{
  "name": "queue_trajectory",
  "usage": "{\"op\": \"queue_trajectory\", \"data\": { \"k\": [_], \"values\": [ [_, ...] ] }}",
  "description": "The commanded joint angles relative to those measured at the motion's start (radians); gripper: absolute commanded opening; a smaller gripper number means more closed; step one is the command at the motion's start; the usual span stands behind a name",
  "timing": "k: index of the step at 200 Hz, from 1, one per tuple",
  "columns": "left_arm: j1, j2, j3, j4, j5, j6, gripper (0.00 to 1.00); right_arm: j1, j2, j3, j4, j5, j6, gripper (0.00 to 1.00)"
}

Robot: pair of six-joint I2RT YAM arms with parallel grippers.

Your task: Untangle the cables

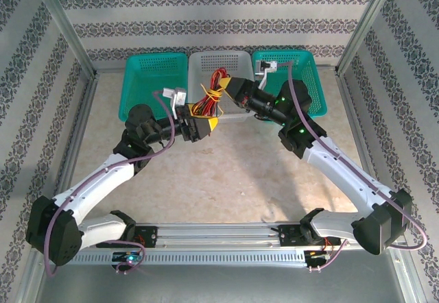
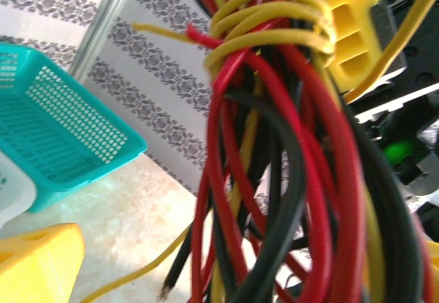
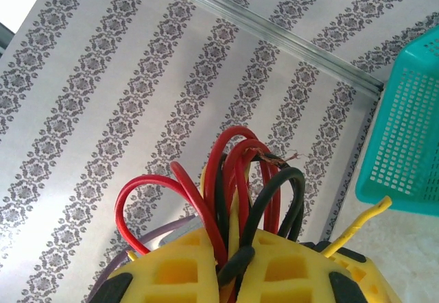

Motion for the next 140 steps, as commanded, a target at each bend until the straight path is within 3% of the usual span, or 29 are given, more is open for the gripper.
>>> {"op": "queue_trajectory", "data": {
  "k": [1,12,25,54,90,100,112,125,130,140],
  "values": [
    [0.010,-0.025,0.000,0.170,0.052,-0.066,0.95,0.010,0.012,0.033,0.019,-0.025,-0.005,0.00],
    [0.011,-0.028,0.001,0.173,0.053,-0.070,0.86,0.013,0.019,0.033,0.022,-0.028,-0.002,0.00],
    [0.011,-0.022,0.010,0.168,0.066,-0.072,0.65,0.018,0.024,0.033,0.025,-0.030,-0.001,0.00],
    [0.011,-0.013,0.012,0.136,0.053,-0.072,0.31,0.020,0.021,0.023,0.026,-0.017,-0.004,0.00],
    [0.012,-0.032,0.001,0.084,0.030,-0.045,0.05,0.018,0.009,0.016,-0.002,0.000,-0.013,0.00],
    [0.012,-0.045,0.009,0.015,0.005,-0.004,0.01,0.017,0.001,0.033,-0.076,0.014,-0.050,0.11],
    [0.011,-0.067,0.034,-0.123,-0.050,0.074,0.00,0.020,-0.025,0.086,-0.301,0.103,-0.165,0.36],
    [0.010,-0.093,0.062,-0.302,-0.202,0.168,0.00,0.054,-0.041,0.194,-0.662,0.360,-0.330,0.53],
    [0.011,-0.105,0.068,-0.358,-0.265,0.200,0.00,0.077,-0.038,0.242,-0.774,0.469,-0.385,0.67],
    [0.009,-0.120,0.077,-0.443,-0.361,0.260,0.00,0.125,-0.022,0.315,-0.924,0.629,-0.463,0.73]
  ]
}}
